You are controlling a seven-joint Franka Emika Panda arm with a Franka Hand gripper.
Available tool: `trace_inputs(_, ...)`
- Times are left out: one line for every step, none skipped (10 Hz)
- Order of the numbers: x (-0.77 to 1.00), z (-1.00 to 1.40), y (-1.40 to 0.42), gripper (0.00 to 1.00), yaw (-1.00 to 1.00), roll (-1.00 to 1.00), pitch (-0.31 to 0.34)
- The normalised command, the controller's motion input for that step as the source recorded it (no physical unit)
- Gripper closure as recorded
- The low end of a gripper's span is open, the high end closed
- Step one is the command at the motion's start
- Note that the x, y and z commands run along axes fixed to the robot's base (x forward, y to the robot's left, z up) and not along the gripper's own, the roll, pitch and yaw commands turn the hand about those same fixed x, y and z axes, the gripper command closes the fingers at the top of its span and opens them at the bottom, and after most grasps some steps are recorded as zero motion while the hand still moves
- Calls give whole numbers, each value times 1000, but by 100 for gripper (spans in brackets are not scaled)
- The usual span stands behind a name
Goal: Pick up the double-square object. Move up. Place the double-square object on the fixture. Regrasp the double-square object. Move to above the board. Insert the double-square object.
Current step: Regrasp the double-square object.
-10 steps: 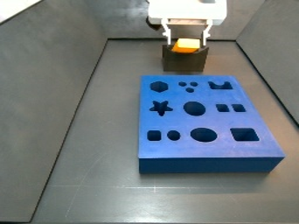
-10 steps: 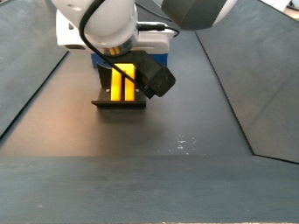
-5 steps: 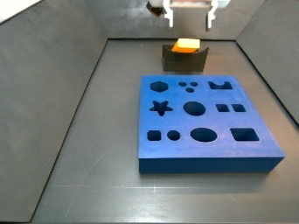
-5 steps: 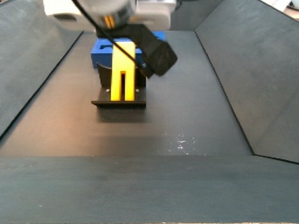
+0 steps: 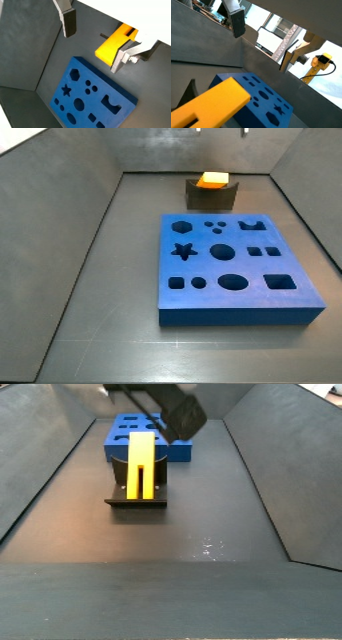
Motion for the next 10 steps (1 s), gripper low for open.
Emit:
trace_inputs(142,769,-794,0,32,1000,62)
trace_inputs(75,626,-679,0,31,1000,59)
trace_inputs(34,521,-573,0,31,1000,57)
trace_inputs(-21,211,-302,0,30,1000,52)
trace_inputs(-32,82,-191,0,30,1000,50)
trace_inputs(-28,-12,-32,0,29,1000,46)
trace_inputs(-28,16,-14,0,29,1000,45)
trace_inputs(-27,28,-31,0,29,1000,41)
trace_inputs(-23,9,-23,0,30,1000,37)
trace_inputs(-19,6,-22,0,30,1000,34)
